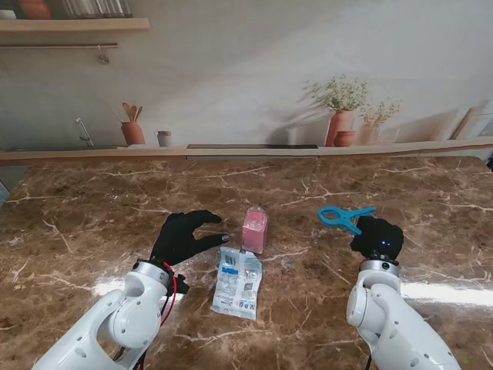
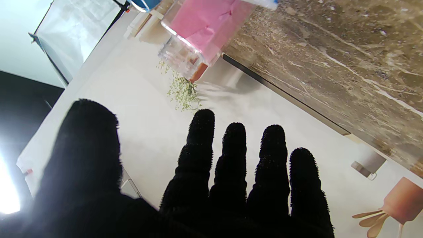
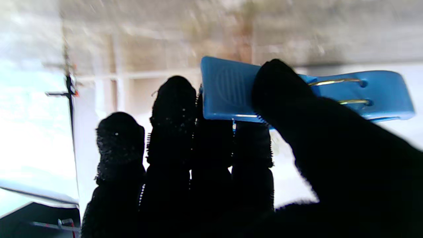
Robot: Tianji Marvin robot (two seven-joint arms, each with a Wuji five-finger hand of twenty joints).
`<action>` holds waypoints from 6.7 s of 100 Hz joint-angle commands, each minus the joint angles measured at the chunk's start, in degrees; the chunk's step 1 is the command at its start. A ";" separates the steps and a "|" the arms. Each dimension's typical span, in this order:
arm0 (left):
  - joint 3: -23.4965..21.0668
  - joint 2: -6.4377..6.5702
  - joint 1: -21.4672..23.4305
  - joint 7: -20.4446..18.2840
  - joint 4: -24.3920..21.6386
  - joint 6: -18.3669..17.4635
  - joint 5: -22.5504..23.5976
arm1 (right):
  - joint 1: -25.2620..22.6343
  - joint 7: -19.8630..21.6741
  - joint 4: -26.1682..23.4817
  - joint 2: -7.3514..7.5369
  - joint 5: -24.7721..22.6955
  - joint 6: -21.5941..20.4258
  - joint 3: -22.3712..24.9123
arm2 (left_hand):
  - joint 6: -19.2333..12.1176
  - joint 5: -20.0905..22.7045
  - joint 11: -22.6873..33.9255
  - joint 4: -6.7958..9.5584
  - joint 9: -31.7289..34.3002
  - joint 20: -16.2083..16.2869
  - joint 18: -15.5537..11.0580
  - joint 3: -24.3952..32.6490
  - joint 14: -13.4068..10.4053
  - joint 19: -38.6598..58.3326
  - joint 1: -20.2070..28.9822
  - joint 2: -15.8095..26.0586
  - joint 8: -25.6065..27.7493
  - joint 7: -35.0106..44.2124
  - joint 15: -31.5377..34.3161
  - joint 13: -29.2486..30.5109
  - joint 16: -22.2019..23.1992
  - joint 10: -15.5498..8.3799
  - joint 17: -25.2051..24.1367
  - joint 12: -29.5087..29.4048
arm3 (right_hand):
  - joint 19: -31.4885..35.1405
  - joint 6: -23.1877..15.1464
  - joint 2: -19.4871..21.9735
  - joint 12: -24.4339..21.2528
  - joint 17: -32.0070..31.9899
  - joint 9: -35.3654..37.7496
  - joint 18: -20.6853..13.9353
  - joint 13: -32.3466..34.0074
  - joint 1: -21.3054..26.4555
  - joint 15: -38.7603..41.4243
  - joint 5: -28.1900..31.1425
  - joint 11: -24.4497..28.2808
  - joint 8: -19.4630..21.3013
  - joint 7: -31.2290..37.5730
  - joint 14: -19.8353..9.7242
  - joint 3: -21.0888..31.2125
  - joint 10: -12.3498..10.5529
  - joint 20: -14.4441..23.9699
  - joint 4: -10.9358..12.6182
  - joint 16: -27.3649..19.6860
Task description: Fill the seasoning bottle
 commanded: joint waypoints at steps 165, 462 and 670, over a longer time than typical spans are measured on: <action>9.94 -6.06 -9.62 -0.55 -8.56 13.74 -27.44 | -11.13 -14.98 -24.75 2.96 -17.36 -15.46 -5.62 | -7.04 15.97 13.46 -7.02 36.38 20.76 2.90 44.14 3.90 24.43 14.53 -18.95 6.46 32.63 31.08 33.14 19.67 1.99 11.48 22.03 | -10.23 5.40 4.01 -8.47 -12.79 -18.44 -3.73 -16.49 -10.63 -13.09 -11.47 -1.33 8.29 -22.02 -2.75 -2.80 -0.98 -1.05 9.20 -3.05; 5.56 -3.15 -5.45 -11.04 -12.54 12.63 -36.50 | 4.45 -32.00 -9.43 4.26 -24.19 -8.76 -13.70 | -3.55 10.64 15.93 -6.15 30.38 22.79 3.96 29.43 5.81 22.40 12.43 -18.60 5.10 27.96 29.80 28.21 19.55 3.23 7.32 13.63 | 1.27 -15.02 -11.55 17.30 -1.98 2.32 -0.16 3.22 -0.90 15.78 10.18 34.08 40.96 18.62 -6.17 -0.39 -8.29 -1.83 6.62 8.90; 8.18 -3.55 -7.05 -3.46 -6.69 2.21 -21.32 | 1.58 -20.66 -13.11 5.52 -26.21 -9.64 -12.22 | -14.64 14.98 9.47 -7.65 32.01 22.41 1.17 43.60 5.47 20.20 21.22 -16.78 25.28 33.18 29.15 27.20 26.35 -2.98 6.75 39.77 | -16.46 -4.82 -8.68 7.49 -4.11 -8.15 -1.32 -2.21 4.18 -17.18 -9.15 9.56 15.66 -0.44 -0.92 14.24 -6.57 -7.20 2.69 -5.29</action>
